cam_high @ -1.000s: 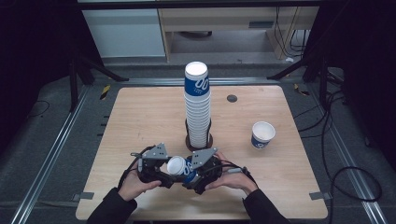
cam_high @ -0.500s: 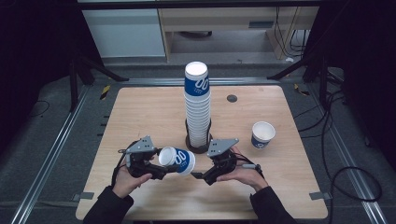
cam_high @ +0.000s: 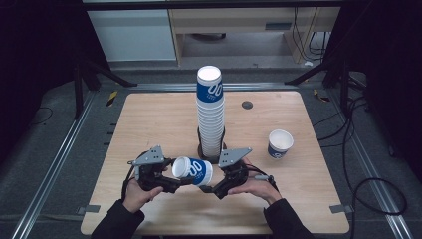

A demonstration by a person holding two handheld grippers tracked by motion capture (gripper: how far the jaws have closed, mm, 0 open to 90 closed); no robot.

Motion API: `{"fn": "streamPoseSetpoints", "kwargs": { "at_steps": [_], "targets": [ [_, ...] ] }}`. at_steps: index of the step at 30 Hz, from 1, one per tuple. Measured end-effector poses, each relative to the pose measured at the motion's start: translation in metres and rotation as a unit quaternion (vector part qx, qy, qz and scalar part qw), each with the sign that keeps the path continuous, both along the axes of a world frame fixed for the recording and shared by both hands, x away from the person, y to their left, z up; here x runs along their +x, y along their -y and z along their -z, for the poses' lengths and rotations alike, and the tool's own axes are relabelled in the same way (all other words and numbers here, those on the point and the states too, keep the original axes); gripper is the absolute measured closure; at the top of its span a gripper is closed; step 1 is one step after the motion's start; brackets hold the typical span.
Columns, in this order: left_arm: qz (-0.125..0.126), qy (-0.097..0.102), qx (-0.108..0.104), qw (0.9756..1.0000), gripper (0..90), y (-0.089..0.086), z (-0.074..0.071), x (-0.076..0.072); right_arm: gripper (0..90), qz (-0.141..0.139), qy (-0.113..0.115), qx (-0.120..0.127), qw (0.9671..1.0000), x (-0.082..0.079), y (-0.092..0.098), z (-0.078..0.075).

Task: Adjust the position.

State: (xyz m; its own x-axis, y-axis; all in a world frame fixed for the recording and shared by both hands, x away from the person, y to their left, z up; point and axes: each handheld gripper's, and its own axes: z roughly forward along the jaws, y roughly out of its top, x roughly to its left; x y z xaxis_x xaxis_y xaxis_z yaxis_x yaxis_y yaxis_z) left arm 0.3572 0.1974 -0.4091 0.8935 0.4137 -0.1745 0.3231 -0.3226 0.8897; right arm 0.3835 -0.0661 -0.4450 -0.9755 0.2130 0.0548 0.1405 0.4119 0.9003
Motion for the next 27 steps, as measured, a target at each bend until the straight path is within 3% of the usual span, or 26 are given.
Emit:
{"fn": "streamPoseSetpoints", "kwargs": {
  "at_steps": [11, 20, 27],
  "targets": [
    [0.027, -0.001, -0.013, 0.9996, 25.5, 0.0040, -0.0005, -0.0036, 7.5, -0.017, -0.002, 0.006, 0.9998, -0.0023, -0.0087, 0.0035],
    [0.031, 0.000, -0.012, 0.9995, 25.4, 0.0040, 0.0003, -0.0031, 13.9, -0.023, 0.011, 0.011, 0.9996, -0.0042, -0.0086, 0.0038],
    [0.027, 0.003, -0.013, 0.9995, 21.6, 0.0018, -0.0024, -0.0029, 15.1, -0.026, 0.006, 0.017, 0.9995, -0.0042, -0.0053, 0.0010]
  ]
}}
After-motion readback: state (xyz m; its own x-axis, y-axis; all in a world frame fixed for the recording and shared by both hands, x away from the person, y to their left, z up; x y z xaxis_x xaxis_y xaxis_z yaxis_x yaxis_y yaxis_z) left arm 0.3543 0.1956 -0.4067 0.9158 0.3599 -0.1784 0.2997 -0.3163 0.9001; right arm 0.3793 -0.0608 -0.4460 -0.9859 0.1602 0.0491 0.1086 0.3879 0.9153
